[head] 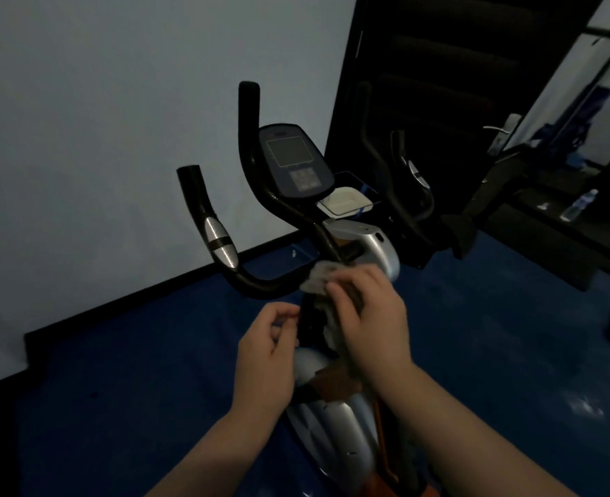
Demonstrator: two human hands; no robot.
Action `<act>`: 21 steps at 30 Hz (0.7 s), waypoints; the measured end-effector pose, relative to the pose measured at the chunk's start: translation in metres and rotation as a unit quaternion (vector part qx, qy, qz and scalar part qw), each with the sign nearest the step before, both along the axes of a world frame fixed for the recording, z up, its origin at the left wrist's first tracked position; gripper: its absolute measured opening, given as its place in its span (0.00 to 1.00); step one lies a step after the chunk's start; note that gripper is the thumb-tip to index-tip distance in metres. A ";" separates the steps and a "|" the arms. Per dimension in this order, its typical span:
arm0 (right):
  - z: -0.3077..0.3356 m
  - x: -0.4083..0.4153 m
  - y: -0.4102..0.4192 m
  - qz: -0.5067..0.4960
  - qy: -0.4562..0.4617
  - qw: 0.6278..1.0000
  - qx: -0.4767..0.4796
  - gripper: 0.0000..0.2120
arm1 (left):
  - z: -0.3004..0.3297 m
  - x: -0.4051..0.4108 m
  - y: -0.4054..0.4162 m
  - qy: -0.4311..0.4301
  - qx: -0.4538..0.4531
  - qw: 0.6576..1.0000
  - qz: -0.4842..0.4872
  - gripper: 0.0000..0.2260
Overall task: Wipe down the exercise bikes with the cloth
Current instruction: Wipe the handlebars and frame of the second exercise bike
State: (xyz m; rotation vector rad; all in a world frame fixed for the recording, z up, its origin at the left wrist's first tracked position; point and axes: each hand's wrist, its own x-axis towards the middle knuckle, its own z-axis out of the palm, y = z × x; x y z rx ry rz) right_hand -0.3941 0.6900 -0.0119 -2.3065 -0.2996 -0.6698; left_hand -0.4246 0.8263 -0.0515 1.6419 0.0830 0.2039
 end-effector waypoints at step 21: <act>-0.017 -0.011 -0.021 0.097 -0.001 0.994 0.052 0.03 | 0.002 0.008 -0.032 -0.072 -0.017 0.990 0.123 0.11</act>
